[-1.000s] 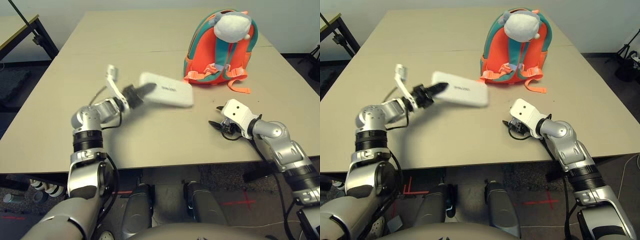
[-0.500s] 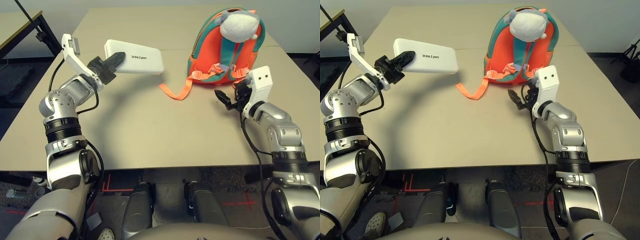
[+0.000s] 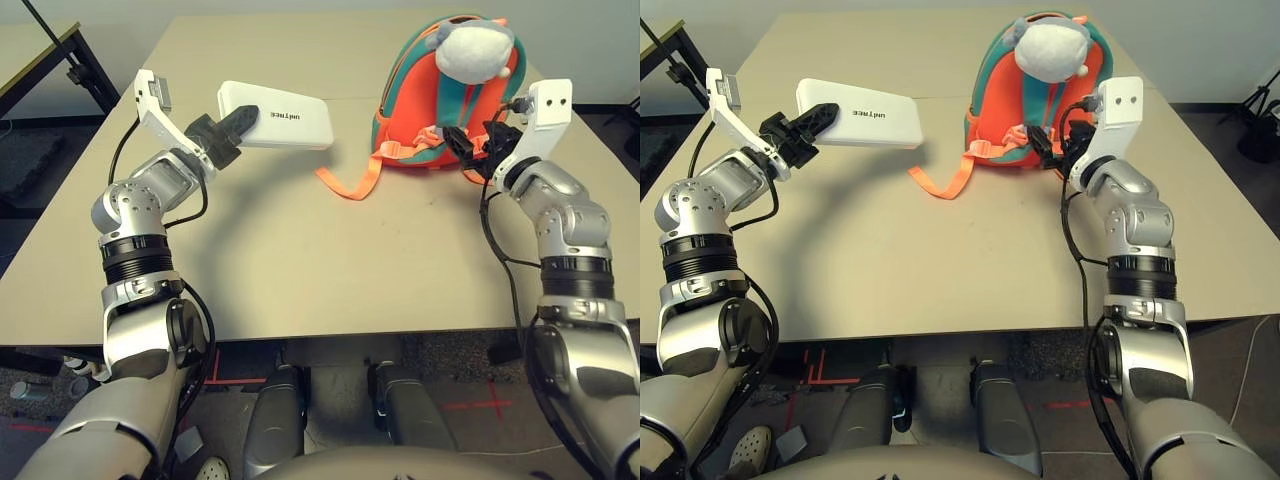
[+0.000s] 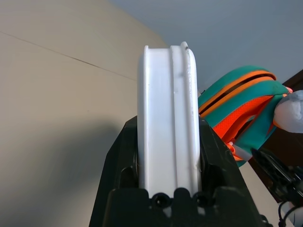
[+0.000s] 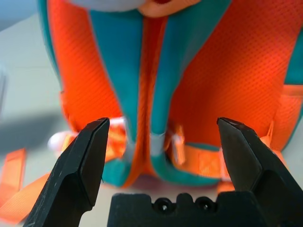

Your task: Put the pencil case into the backpack and zip it.

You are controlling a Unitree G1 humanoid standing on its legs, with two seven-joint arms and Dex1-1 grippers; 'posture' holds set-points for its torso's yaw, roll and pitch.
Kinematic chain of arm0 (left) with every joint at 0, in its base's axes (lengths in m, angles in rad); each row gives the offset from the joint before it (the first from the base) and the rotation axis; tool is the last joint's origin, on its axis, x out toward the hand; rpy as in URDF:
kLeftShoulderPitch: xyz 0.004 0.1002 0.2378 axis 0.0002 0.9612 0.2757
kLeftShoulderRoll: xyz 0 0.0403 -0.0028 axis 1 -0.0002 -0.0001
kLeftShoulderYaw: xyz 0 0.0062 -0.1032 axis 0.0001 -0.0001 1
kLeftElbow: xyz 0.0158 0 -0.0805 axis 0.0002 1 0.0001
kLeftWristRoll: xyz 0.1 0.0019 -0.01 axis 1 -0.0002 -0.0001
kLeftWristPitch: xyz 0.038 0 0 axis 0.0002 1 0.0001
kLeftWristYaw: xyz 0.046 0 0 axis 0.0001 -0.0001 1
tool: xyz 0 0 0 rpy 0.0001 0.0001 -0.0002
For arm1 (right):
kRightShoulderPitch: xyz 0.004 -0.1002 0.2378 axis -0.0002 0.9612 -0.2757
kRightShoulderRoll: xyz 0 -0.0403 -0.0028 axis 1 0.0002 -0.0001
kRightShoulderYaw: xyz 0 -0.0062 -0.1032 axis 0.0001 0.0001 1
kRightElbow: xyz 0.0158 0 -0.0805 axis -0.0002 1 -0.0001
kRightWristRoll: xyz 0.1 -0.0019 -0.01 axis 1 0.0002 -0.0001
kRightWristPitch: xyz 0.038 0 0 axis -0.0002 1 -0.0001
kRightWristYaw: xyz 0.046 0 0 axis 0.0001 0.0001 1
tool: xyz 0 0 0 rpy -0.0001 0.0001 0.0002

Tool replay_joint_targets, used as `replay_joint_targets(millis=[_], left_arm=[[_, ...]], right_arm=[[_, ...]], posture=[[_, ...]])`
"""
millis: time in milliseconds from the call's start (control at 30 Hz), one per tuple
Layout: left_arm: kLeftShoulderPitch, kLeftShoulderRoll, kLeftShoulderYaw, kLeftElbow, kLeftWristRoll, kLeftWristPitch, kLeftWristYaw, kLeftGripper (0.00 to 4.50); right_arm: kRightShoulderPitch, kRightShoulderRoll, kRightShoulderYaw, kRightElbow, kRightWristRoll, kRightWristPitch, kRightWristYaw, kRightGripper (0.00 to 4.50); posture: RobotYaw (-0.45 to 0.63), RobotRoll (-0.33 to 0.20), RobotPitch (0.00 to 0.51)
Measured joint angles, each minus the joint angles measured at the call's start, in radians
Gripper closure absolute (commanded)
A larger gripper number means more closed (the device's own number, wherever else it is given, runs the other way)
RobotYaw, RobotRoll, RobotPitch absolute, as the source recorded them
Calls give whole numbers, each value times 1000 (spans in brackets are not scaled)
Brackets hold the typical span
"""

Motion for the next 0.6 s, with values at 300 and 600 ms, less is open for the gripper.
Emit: replay_joint_targets(millis=[300,600], left_arm=[[5,-8,-1,-29,-1,0,17,3109],[27,-11,-2,-64,-3,0,28,3109]], right_arm=[[-147,32,26,354,-42,-206,-1,0],[-178,35,31,434,-49,-297,28,3298]], posture=[[-56,0,111],[-53,0,112]])
